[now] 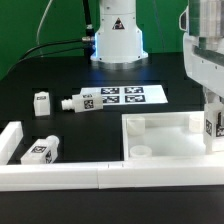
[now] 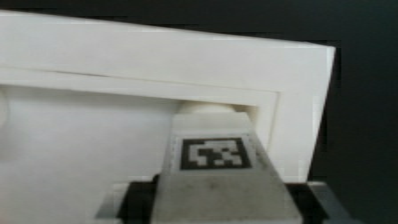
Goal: Assemble square table
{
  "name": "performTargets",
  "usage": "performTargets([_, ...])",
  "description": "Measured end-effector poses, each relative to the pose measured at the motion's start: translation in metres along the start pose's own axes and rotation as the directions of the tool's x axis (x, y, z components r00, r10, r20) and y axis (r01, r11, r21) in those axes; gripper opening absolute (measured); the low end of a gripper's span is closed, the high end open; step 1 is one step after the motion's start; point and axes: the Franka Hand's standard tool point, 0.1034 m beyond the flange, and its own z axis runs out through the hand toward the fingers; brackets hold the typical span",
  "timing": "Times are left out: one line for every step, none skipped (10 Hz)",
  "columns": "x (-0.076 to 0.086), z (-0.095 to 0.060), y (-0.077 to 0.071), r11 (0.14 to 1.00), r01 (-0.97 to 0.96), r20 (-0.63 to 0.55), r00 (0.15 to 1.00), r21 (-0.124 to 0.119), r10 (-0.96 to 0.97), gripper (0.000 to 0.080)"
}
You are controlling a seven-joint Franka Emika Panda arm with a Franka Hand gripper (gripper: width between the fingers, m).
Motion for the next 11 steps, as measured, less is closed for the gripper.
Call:
performTargets([0.0,0.0,0.0,1.0,0.011,0.0,1.0,0.0,-0.011,0.0284])
performTargets([0.002,-0.001,-0.002,0.983,0.185,-0.004,0.983,0.002,-0.185,0.0464])
performTargets([0.007,-0.002,-0.005,0.913,0.409,-0.013,0.913,0.019,-0.408,0.0588])
performTargets([0.011,-0.002,-0.006,0.794,0.607,-0.012,0.795,0.021,-0.607,0.0588])
performTargets([0.013,-0.003,-0.004,0.693,0.72,0.007,0.693,0.02,-0.72,0.0636])
performTargets([0.014,-0.002,-0.004,0.678,0.735,0.005,0.678,0.02,-0.735,0.0636])
performTargets([0.015,-0.002,-0.004,0.623,0.782,0.003,0.623,0.018,-0.783,0.0647])
performTargets([0.016,-0.002,-0.004,0.519,0.855,-0.005,0.519,0.01,-0.855,0.0647])
performTargets([0.013,-0.003,-0.006,0.332,0.943,-0.015,0.332,-0.004,-0.943,0.0648])
performTargets([-0.002,-0.005,-0.008,0.167,0.986,-0.006,0.167,-0.011,-0.986,0.0648])
performTargets([-0.007,-0.004,-0.007,0.125,0.992,-0.004,0.125,-0.009,-0.992,0.0648])
